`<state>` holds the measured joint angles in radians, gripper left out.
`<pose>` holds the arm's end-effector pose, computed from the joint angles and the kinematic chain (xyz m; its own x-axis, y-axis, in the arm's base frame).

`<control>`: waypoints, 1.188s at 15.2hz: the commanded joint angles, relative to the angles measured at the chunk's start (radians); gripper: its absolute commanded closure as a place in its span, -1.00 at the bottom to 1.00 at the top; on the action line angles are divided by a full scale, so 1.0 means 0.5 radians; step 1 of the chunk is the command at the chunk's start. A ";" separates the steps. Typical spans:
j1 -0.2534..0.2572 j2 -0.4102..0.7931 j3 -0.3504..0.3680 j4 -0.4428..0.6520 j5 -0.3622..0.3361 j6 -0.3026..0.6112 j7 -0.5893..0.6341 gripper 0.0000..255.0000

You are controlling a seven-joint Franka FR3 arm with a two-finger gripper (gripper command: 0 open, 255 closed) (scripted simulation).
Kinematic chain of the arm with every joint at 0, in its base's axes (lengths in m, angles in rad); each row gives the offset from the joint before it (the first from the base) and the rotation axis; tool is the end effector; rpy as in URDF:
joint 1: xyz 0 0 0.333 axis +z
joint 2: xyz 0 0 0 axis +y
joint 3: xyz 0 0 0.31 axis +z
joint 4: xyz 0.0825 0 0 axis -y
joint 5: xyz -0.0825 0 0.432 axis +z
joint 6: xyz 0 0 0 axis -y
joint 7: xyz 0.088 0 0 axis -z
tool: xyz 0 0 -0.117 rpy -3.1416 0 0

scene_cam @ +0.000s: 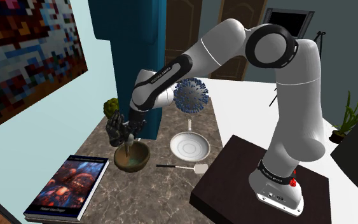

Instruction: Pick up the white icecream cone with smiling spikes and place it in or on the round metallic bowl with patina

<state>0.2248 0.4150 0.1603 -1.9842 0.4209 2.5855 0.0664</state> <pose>0.6154 0.2417 0.2245 0.9939 -0.0566 0.0943 -0.0210 -0.9392 -0.3428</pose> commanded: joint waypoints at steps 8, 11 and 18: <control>0.000 0.002 0.000 0.001 0.001 0.003 -0.001 -1.00; -0.010 -0.056 -0.006 -0.016 -0.004 -0.042 0.003 -1.00; -0.039 -0.213 -0.024 -0.050 -0.019 -0.173 0.014 -1.00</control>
<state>0.2057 0.3106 0.1487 -2.0085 0.4115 2.5009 0.0734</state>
